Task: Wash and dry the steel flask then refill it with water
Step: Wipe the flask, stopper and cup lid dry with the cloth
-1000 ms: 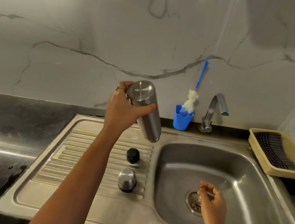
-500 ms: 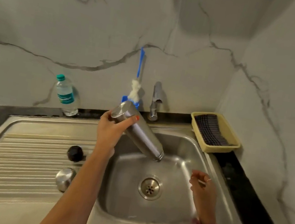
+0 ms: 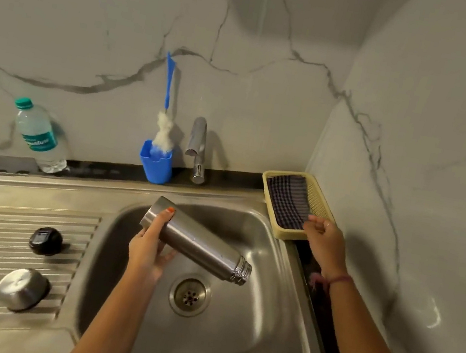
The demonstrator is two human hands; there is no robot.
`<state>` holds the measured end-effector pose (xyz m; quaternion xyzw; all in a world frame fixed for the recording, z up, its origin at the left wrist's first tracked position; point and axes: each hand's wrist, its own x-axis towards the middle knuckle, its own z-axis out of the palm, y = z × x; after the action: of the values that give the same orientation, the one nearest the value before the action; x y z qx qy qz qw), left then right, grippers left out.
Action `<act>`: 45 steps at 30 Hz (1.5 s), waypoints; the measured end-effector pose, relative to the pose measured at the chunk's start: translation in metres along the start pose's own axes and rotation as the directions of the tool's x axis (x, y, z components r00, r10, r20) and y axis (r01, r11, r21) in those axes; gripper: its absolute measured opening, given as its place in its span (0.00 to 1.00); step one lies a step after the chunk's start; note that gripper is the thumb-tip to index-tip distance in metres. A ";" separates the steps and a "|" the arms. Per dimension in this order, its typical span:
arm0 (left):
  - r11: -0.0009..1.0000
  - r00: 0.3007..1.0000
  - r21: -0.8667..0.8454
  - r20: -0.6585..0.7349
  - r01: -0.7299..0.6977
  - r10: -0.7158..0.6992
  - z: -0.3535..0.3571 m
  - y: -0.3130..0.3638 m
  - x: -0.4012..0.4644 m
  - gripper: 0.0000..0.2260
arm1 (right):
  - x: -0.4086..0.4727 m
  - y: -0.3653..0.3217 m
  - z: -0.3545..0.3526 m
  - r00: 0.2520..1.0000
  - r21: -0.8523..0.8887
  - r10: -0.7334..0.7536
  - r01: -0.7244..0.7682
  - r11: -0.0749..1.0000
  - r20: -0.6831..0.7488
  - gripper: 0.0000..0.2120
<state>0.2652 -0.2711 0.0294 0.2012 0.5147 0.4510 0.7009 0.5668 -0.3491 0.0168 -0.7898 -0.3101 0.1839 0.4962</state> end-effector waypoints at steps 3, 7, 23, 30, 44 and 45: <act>1.000 1.000 -0.004 -0.025 0.012 -0.012 0.004 -0.007 0.007 0.14 | 0.044 -0.007 0.001 0.999 -0.151 -0.003 0.011 0.988 0.052 0.14; 1.000 0.999 -0.023 -0.045 0.010 -0.011 0.011 -0.011 0.017 0.15 | 0.095 -0.012 0.012 0.989 -0.359 0.032 0.023 0.933 0.146 0.06; 1.000 0.995 -0.022 -0.098 0.019 -0.021 0.022 -0.019 0.055 0.15 | 0.218 0.002 0.050 0.928 -0.685 -0.241 0.373 0.626 0.285 0.11; 1.000 0.995 0.000 -0.103 0.006 -0.006 0.022 -0.022 0.060 0.12 | 0.224 -0.001 0.056 0.899 -0.776 -0.259 0.436 0.456 0.353 0.08; 1.000 0.994 -0.004 -0.112 0.004 -0.004 0.014 -0.027 0.062 0.12 | 0.222 0.005 0.060 0.901 -0.798 -0.224 0.433 0.419 0.372 0.06; 1.000 0.994 -0.006 -0.111 0.001 -0.002 0.013 -0.027 0.062 0.12 | 0.221 0.006 0.060 0.902 -0.798 -0.216 0.431 0.420 0.373 0.06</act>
<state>0.2925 -0.2302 -0.0186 0.1734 0.5518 0.4624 0.6720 0.6960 -0.1623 -0.0116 -0.8298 -0.5576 -0.0135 0.0204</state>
